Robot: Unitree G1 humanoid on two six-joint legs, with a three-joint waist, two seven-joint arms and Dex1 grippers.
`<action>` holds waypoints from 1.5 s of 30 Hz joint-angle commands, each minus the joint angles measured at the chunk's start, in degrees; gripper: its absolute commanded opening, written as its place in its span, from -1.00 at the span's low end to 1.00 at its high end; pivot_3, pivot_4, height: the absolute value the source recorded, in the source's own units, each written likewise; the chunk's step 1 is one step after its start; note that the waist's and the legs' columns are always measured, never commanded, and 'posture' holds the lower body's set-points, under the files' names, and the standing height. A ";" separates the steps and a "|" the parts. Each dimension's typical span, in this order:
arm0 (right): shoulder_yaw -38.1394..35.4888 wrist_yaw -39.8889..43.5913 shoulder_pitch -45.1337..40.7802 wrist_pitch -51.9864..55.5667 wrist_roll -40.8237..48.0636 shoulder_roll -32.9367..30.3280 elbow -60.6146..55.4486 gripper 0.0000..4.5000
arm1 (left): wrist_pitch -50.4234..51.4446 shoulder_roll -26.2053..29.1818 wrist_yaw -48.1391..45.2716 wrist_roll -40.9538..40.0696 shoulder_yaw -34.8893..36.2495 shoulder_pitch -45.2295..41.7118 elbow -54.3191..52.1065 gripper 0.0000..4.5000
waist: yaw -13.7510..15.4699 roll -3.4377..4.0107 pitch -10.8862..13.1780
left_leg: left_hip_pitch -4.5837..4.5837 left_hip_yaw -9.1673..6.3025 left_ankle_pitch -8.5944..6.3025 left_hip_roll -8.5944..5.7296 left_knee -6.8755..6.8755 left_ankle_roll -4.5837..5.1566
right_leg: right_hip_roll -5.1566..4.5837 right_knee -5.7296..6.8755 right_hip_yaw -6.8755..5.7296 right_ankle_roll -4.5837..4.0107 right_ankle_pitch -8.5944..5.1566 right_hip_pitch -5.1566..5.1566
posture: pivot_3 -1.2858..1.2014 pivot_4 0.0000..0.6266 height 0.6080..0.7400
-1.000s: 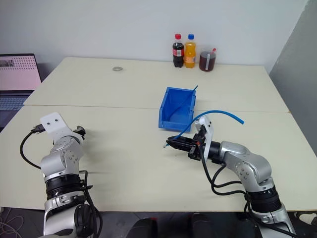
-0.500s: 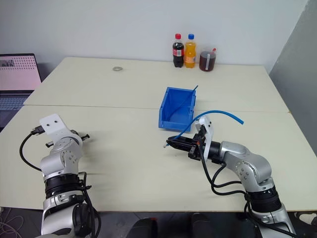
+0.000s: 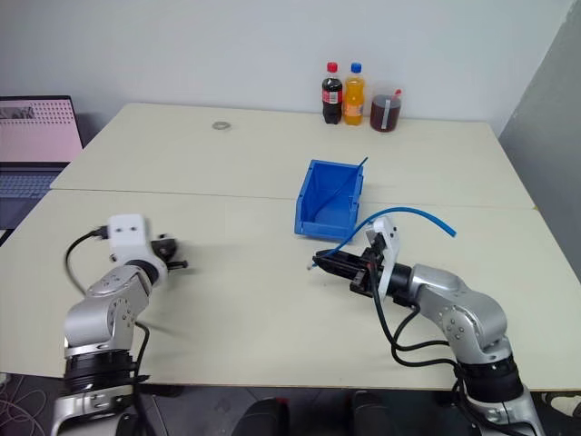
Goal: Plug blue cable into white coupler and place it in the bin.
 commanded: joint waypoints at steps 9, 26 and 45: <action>0.83 -0.27 3.32 -2.48 -2.79 -4.69 -8.81 -0.95 | -19.65 14.27 -46.86 6.38 -28.29 -12.20 2.02 -0.66 | -0.33 0.07 0.04 | 0.04 0.12 -0.01 -0.04 -0.03 0.02 | 0.14 -0.01 0.09 0.12 -0.17 -0.04 | 0.03 -0.52 1.00; 17.24 6.42 -9.68 -15.45 -19.08 1.01 4.48 -0.95 | -30.64 10.34 -59.59 12.93 -34.34 -15.32 8.72 -0.66 | -0.26 0.07 0.03 | 0.00 0.10 -0.01 -0.01 0.04 0.04 | 0.44 0.03 0.08 0.11 -0.20 -0.08 | 0.03 -0.52 1.00; 22.30 9.83 -12.27 -21.75 -28.59 5.06 14.34 -0.95 | -33.78 10.34 -59.78 14.31 -33.35 -13.06 9.79 -0.66 | -0.16 0.05 0.01 | 0.02 0.08 -0.01 0.02 0.07 0.05 | 0.41 0.08 0.07 0.08 -0.20 -0.08 | 0.03 -0.52 1.00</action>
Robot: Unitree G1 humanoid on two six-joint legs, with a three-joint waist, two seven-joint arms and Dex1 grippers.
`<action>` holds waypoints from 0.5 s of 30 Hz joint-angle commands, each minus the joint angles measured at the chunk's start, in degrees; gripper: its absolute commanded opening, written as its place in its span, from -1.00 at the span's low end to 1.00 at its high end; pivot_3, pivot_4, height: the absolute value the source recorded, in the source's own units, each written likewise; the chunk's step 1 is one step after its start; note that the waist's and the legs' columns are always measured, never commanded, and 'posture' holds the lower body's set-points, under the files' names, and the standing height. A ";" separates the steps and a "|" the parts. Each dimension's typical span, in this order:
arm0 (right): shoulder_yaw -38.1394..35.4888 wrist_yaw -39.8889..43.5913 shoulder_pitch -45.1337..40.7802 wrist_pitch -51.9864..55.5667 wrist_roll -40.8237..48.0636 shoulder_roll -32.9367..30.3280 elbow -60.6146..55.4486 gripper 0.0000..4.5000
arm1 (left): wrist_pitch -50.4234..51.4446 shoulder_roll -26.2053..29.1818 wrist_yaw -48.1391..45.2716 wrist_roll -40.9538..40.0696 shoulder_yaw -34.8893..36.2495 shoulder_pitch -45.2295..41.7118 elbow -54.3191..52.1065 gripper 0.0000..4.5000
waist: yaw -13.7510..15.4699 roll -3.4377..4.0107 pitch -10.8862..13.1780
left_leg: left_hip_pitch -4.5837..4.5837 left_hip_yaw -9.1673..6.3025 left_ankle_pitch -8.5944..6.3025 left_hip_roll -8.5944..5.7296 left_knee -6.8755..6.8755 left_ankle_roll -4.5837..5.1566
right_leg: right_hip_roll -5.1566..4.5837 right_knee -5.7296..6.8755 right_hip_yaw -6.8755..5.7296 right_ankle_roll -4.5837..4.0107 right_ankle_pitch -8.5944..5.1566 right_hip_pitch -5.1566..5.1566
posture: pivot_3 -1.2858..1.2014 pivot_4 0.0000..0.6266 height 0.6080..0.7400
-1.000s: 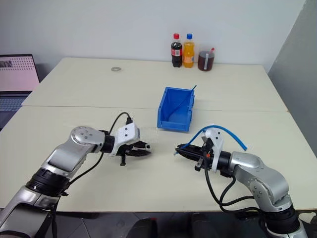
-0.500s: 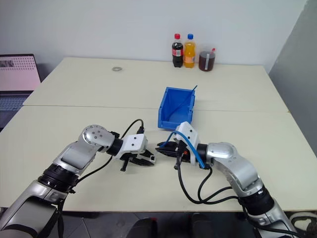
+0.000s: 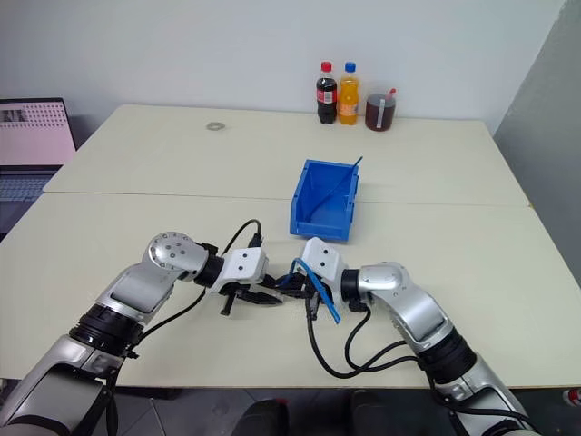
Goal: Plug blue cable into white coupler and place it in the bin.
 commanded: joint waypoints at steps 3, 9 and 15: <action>-0.37 0.48 -0.40 -1.75 -1.58 0.37 0.05 -0.95 | -0.27 -0.04 -0.56 1.64 -0.73 1.00 0.04 -0.66 | 0.00 0.00 0.00 | 0.00 0.01 0.00 -0.01 0.01 0.00 | 0.00 0.00 0.00 0.00 0.00 0.00 | 0.03 -0.52 1.00; 0.69 0.49 -0.50 -2.71 -3.88 1.14 2.08 -0.95 | -0.22 -0.26 -0.57 1.84 -0.73 0.88 -0.01 -0.66 | 0.00 0.01 -0.01 | 0.01 0.00 0.00 -0.01 0.01 0.00 | 0.00 0.01 -0.01 0.00 0.00 0.01 | 0.03 -0.52 1.00; 0.77 1.93 -0.34 -2.86 -5.18 0.54 3.01 -0.95 | -0.13 -0.34 -0.53 2.03 -0.62 1.00 -0.18 -0.66 | -0.01 0.02 -0.02 | 0.09 0.01 0.00 0.00 0.01 0.00 | 0.01 0.04 0.00 0.00 0.00 0.06 | 0.03 -0.52 1.00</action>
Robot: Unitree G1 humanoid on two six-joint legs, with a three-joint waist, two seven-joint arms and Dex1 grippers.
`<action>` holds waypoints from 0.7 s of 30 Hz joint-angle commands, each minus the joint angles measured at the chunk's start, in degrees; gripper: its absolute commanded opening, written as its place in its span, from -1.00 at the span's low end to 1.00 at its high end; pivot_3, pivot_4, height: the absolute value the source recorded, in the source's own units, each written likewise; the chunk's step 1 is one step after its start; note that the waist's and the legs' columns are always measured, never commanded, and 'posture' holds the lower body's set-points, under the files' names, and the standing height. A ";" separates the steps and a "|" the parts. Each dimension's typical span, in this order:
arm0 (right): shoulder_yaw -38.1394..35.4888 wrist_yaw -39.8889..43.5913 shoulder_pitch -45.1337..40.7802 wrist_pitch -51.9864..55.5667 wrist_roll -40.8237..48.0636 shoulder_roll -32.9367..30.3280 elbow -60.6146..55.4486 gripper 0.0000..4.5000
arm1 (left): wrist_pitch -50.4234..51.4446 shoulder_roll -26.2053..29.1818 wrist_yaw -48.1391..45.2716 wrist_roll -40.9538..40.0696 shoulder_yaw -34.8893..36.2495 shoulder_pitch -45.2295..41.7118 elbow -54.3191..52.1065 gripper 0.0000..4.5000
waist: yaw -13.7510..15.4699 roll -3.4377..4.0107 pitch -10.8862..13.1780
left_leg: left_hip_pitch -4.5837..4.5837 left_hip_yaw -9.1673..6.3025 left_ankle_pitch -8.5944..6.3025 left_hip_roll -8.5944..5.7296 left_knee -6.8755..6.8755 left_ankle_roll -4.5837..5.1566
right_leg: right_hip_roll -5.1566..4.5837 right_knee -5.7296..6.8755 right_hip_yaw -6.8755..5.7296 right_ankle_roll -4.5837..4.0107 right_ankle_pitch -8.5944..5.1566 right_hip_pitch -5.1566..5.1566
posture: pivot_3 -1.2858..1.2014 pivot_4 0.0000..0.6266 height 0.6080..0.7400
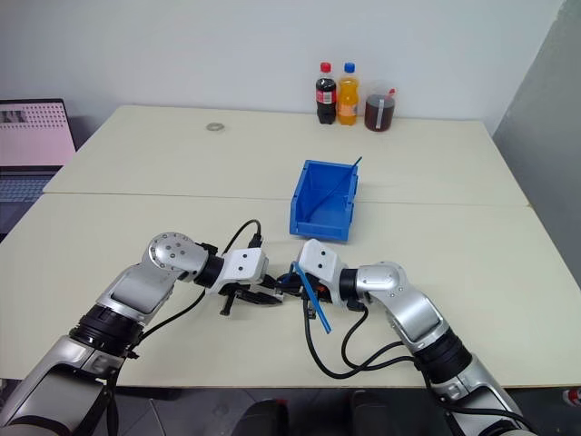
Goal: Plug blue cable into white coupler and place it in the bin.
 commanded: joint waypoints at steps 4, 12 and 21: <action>1.20 1.80 -0.34 0.47 -1.62 -0.57 0.52 -0.95 | -0.11 -0.30 -0.16 1.41 -0.73 0.97 -0.03 -0.66 | 0.00 0.01 -0.02 | 0.02 0.00 0.00 0.00 0.00 0.00 | 0.00 0.00 0.00 0.00 0.00 0.02 | 0.03 -0.52 1.00; 1.39 2.33 -0.43 1.94 -2.65 -1.20 0.37 -0.95 | -0.02 -0.30 0.15 1.53 -0.60 1.20 -0.13 -0.66 | 0.00 0.03 -0.04 | 0.04 -0.01 0.00 0.00 0.00 0.00 | 0.00 0.00 0.00 0.00 0.00 0.05 | 0.03 -0.52 1.00; 1.27 2.24 -1.50 4.63 -3.03 -0.88 -1.11 -0.95 | -0.15 -0.37 0.81 1.86 -0.55 1.57 -0.14 -0.66 | 0.00 0.08 -0.08 | 0.06 -0.01 0.00 0.00 0.01 0.00 | 0.00 0.00 0.01 0.00 0.00 0.07 | 0.03 -0.52 1.00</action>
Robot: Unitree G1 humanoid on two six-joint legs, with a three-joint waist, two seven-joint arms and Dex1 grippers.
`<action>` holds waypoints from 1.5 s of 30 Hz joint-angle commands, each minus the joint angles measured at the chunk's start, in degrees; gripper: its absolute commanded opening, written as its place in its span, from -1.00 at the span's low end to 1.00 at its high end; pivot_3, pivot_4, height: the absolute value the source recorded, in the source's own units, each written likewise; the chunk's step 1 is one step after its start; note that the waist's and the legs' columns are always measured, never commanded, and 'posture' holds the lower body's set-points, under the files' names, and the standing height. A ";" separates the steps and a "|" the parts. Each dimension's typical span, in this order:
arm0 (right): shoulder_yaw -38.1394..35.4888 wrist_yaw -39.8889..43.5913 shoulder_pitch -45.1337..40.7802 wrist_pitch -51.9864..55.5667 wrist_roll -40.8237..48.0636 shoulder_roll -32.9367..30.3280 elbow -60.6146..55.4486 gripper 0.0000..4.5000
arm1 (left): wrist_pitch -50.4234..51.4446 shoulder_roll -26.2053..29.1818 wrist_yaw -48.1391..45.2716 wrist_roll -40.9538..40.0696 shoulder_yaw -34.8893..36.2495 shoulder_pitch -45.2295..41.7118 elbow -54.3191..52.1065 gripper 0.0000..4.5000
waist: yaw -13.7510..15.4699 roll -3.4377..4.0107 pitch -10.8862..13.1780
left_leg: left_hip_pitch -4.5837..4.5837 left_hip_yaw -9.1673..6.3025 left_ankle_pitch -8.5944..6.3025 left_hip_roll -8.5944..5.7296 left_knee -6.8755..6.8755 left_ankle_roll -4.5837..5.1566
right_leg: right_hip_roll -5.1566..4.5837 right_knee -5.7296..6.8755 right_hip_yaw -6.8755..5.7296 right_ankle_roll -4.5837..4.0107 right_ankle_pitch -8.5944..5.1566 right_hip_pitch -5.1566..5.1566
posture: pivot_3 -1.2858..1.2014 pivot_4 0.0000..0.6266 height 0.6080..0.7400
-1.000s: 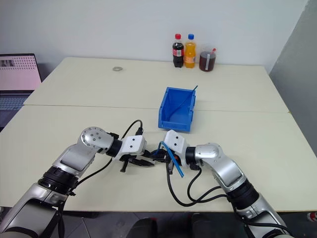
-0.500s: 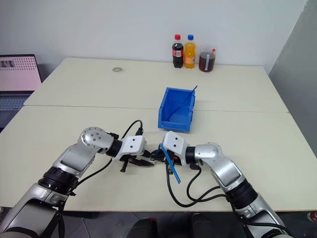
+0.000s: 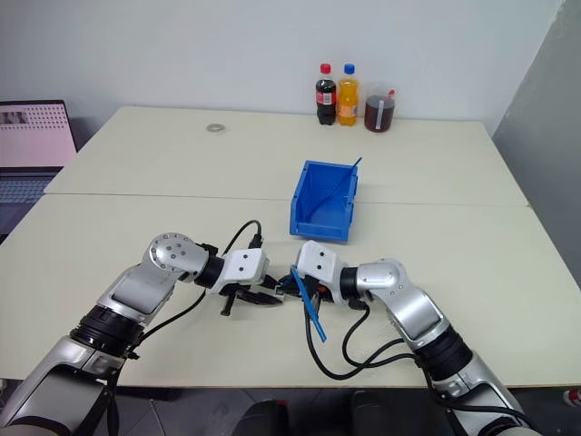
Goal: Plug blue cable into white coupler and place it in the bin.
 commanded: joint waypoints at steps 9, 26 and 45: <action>2.59 0.34 -1.59 5.19 -0.65 2.15 0.07 -0.95 | -0.13 -1.05 1.59 1.97 -0.67 1.23 0.56 -0.66 | 0.01 0.10 -0.08 | 0.06 -0.01 0.00 -0.01 0.02 0.00 | 0.00 0.01 -0.01 0.00 0.00 0.08 | 0.03 -0.52 1.00; 5.25 3.92 -1.80 6.83 -0.03 4.96 4.42 -0.95 | 0.90 -1.72 1.74 2.02 0.06 1.84 -0.64 -0.66 | -0.05 0.29 -0.36 | 0.16 0.00 0.00 0.00 0.02 0.00 | 0.01 0.03 0.00 0.00 0.00 0.14 | 0.03 -0.52 1.00; 4.01 3.96 -3.12 7.01 -2.39 5.69 6.03 -0.95 | 1.01 -1.68 3.33 3.09 1.61 3.79 -1.71 -0.66 | -0.25 0.64 -1.16 | 0.48 0.05 -0.01 0.06 -0.10 0.01 | 0.13 0.05 0.14 -0.02 -0.02 0.25 | 0.03 -0.52 1.00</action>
